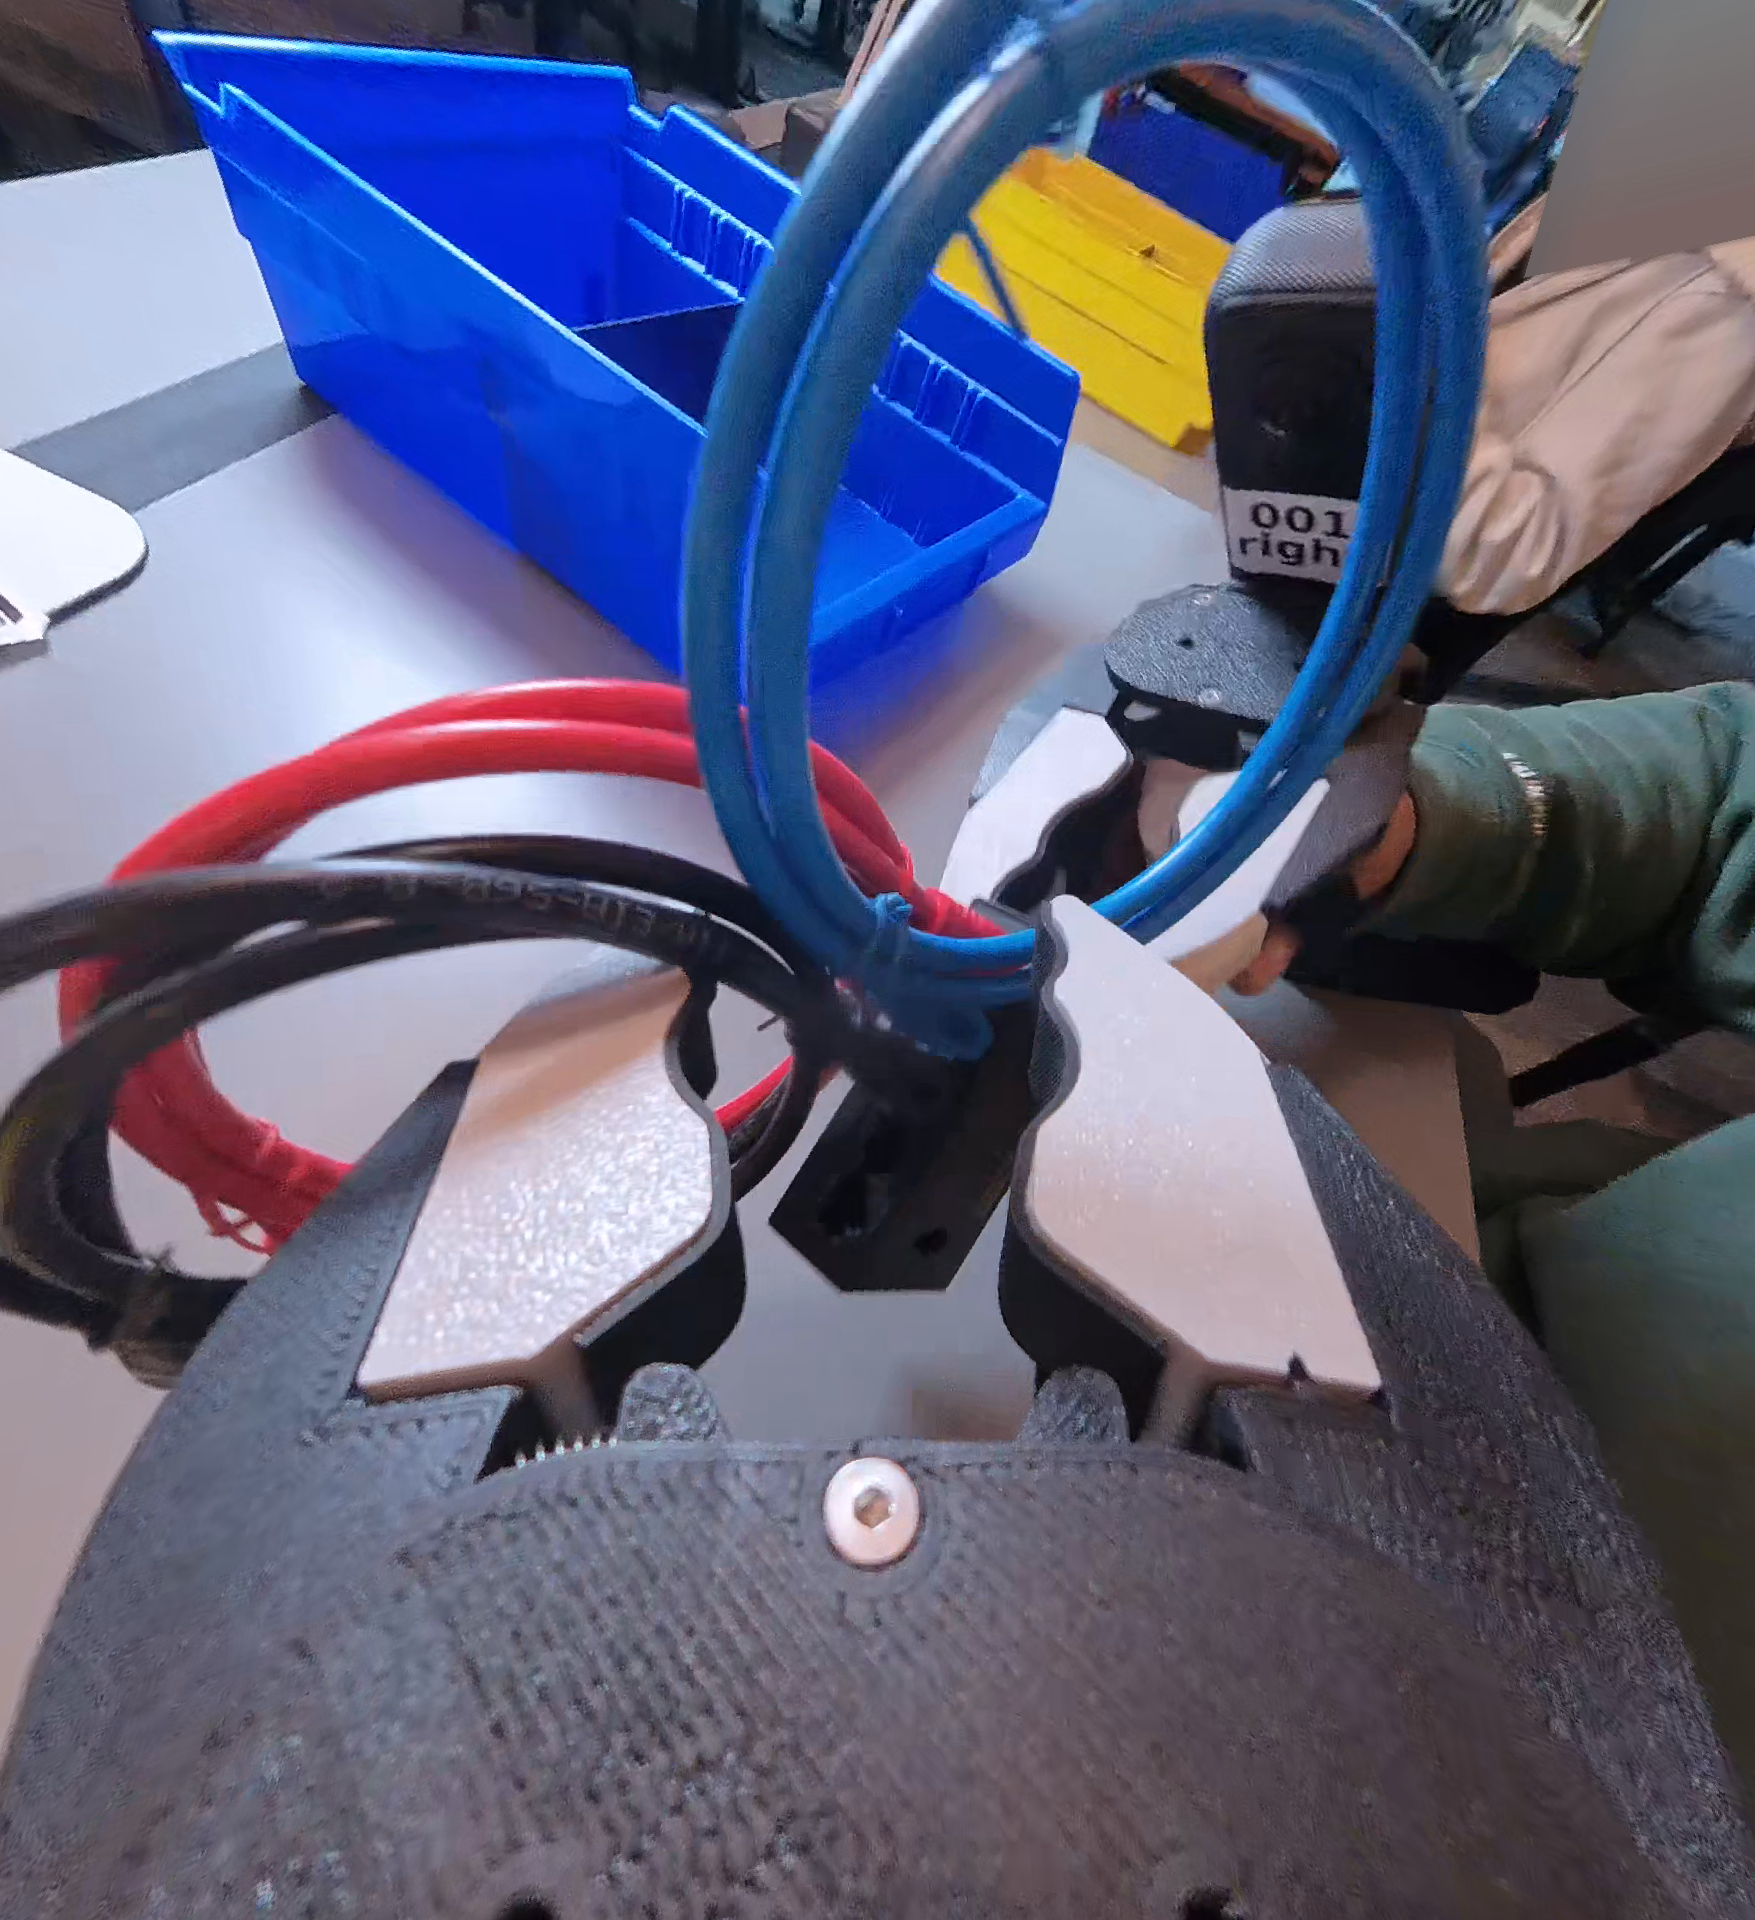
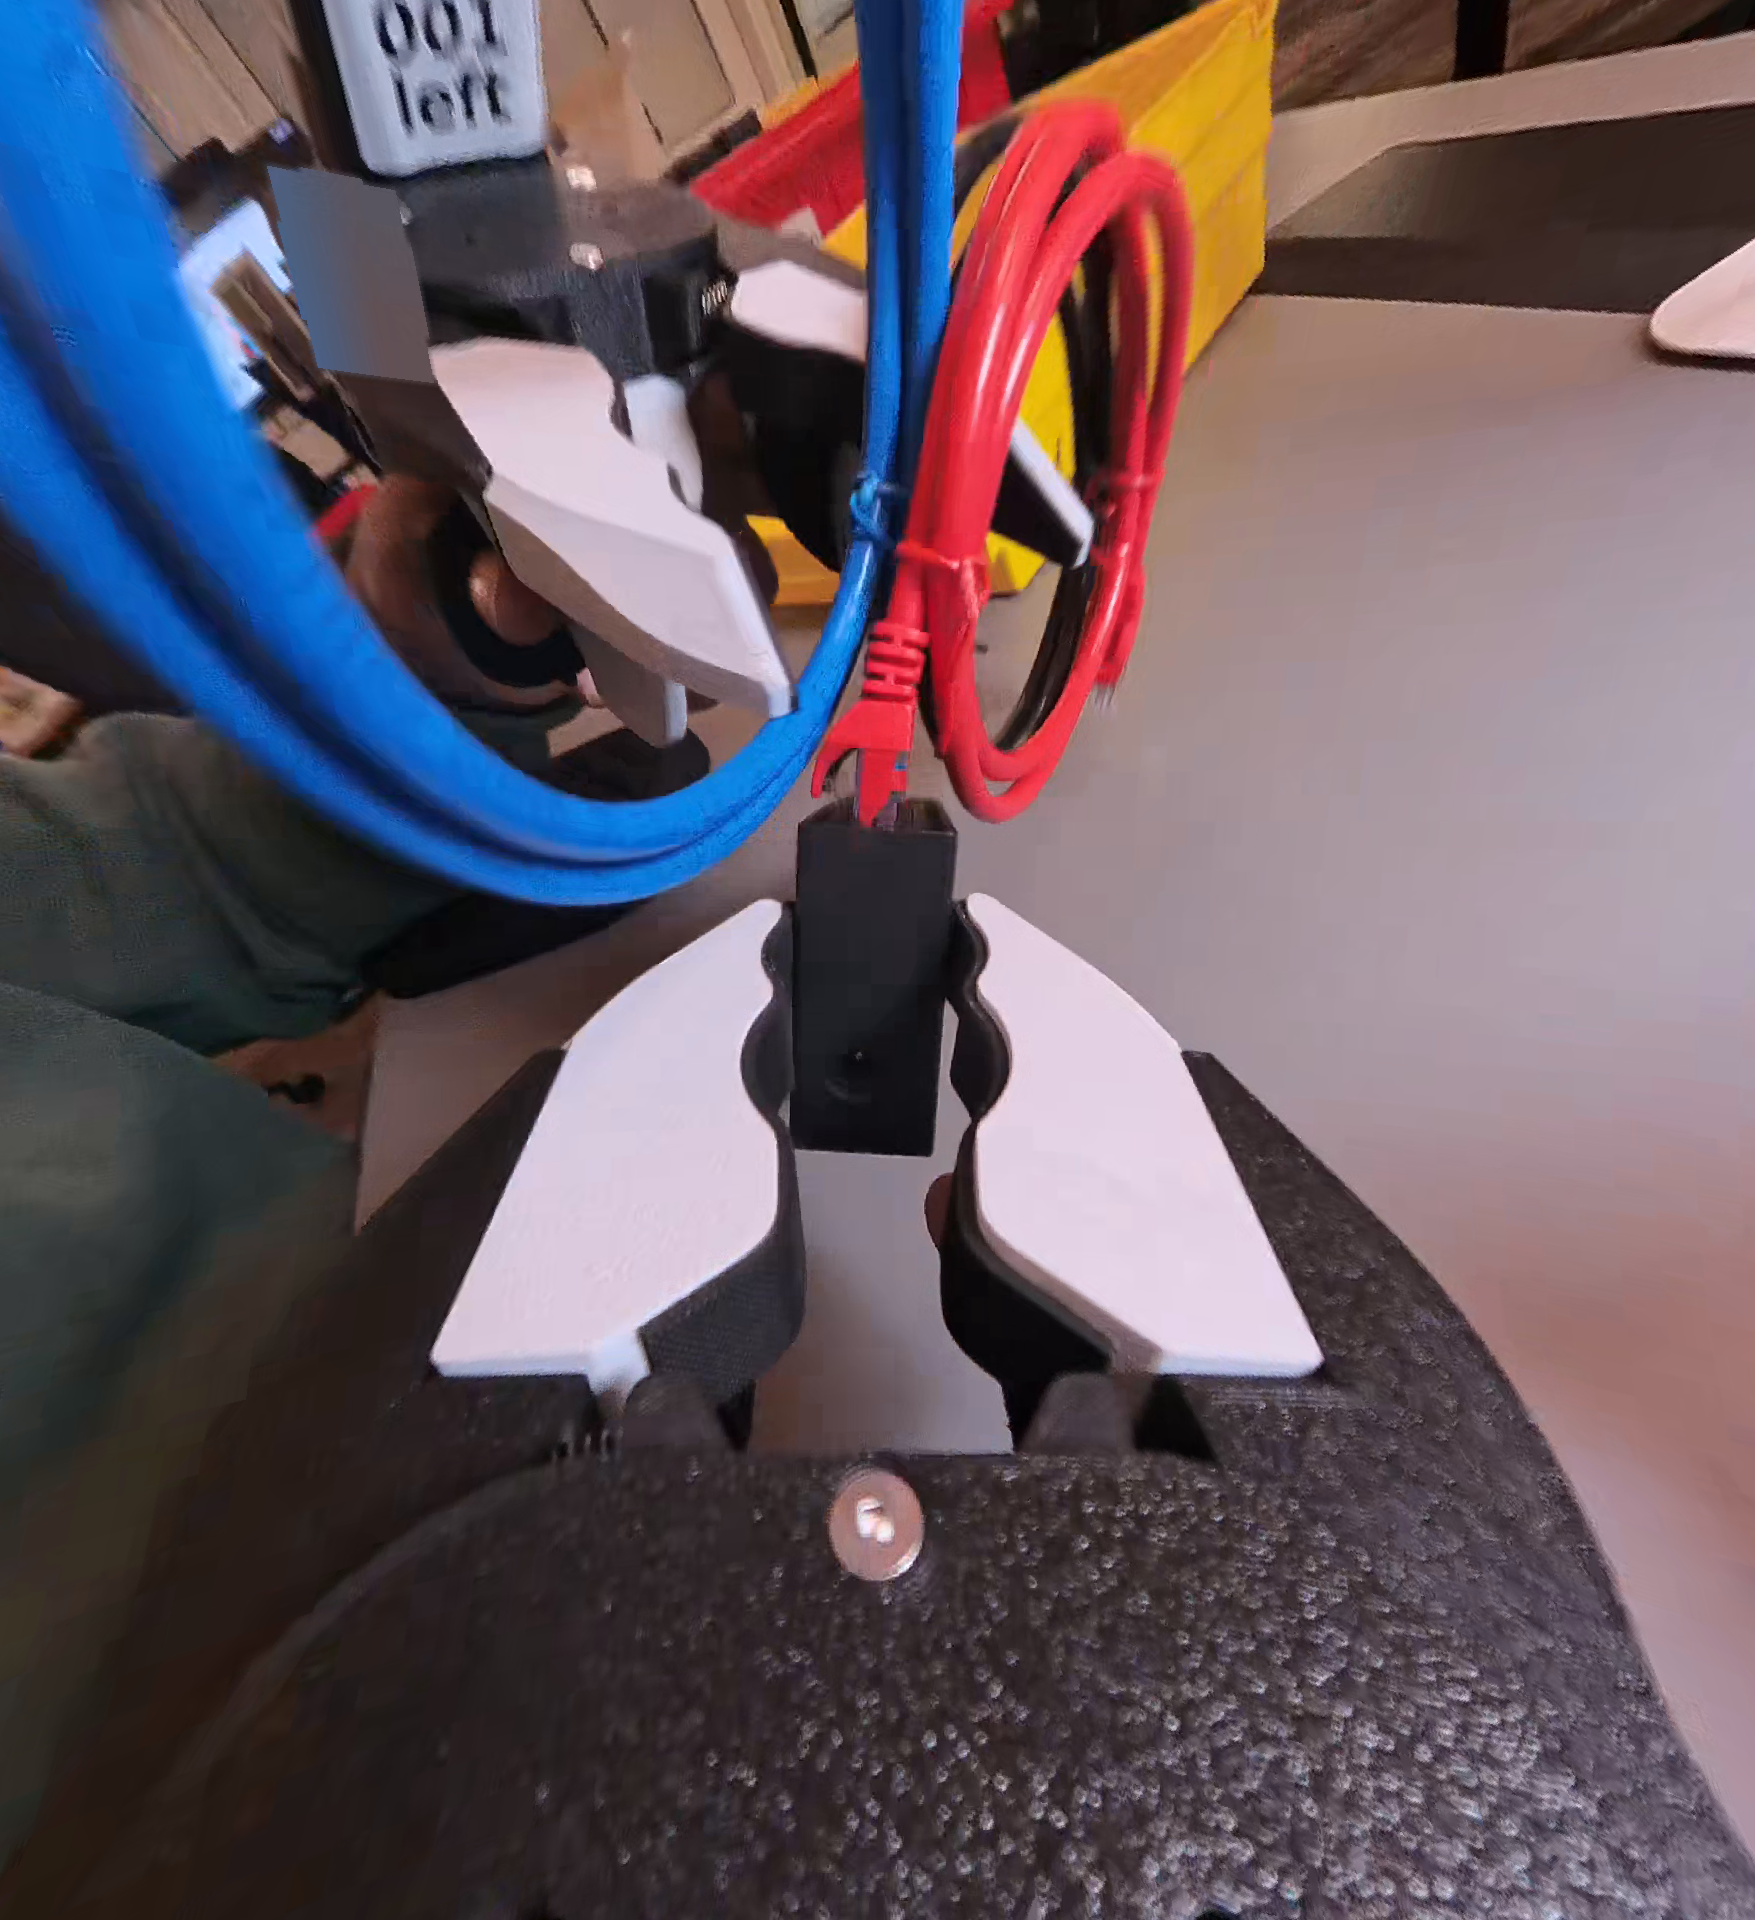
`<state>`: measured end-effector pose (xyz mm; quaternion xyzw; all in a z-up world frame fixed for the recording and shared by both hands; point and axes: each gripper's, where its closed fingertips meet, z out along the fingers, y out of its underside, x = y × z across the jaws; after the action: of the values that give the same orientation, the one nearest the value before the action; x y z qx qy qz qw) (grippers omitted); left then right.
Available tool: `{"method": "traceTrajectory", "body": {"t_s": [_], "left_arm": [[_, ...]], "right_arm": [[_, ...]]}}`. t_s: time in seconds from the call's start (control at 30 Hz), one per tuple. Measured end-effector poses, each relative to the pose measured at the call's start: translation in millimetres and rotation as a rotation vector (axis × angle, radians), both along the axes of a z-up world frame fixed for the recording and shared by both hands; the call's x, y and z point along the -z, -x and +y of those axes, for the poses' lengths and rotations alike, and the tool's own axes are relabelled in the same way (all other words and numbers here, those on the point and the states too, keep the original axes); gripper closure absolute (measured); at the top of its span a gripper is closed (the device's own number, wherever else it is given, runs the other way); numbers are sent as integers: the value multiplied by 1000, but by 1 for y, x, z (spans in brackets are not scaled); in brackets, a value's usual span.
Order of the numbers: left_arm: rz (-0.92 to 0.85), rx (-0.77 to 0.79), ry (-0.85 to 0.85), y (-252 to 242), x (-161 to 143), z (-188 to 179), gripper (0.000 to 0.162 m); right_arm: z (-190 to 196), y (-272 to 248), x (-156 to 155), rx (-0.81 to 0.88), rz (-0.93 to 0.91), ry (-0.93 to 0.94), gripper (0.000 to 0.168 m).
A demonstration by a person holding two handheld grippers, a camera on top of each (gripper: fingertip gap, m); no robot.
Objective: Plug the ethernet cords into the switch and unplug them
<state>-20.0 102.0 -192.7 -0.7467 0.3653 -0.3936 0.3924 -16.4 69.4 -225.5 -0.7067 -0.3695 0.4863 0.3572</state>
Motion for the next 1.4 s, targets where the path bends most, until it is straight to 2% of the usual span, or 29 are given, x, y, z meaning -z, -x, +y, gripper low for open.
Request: {"method": "traceTrajectory", "body": {"t_s": [0.13, 0.27, 0.4, 0.47, 0.57, 0.63, 0.7, 0.77, 0.83, 0.93, 1.07, 1.1, 1.27, 1.33, 1.4], "left_arm": [[-51, 43, -1, 12, 4, -12, 103], [-78, 70, -35, 23, 9, -24, 109], [-78, 220, 123, 19, 30, -54, 114], [-60, 269, 205, 11, 46, -68, 110], [-67, 261, 262, -11, 65, -72, 93], [-156, 247, 291, -26, 61, -70, 81], [-281, 223, 295, -35, 44, -62, 81], [-413, 216, 284, -36, 23, -55, 98], [-469, 247, 229, -29, 9, -56, 133], [-375, 216, 173, -18, 11, -54, 132], [-177, 223, 245, 3, 26, -56, 133], [-143, 229, 265, 10, 30, -57, 133], [28, 265, 319, 37, 47, -65, 132], [90, 316, 316, 41, 52, -72, 133], [153, 365, 318, 41, 56, -79, 132]], "right_arm": [[4, -14, -18, 22, 62, -18, 141], [13, -28, -26, 39, 109, 2, 141], [23, -34, -29, 71, 168, 53, 141], [27, -36, -33, 85, 232, 81, 141], [27, -37, -47, 84, 372, 102, 141], [21, -34, -55, 68, 450, 96, 141], [13, -29, -62, 46, 522, 85, 141], [6, -23, -66, 24, 575, 94, 141], [4, -18, -63, 14, 562, 96, 141], [3, -13, -50, -13, 490, 150, 141], [13, -18, -36, 28, 346, 122, 139], [20, -25, -36, 62, 307, 88, 132], [53, -75, -79, 260, 275, -135, 113], [51, -86, -104, 295, 211, -319, 113], [33, -76, -117, 217, 80, -482, 120]]}}
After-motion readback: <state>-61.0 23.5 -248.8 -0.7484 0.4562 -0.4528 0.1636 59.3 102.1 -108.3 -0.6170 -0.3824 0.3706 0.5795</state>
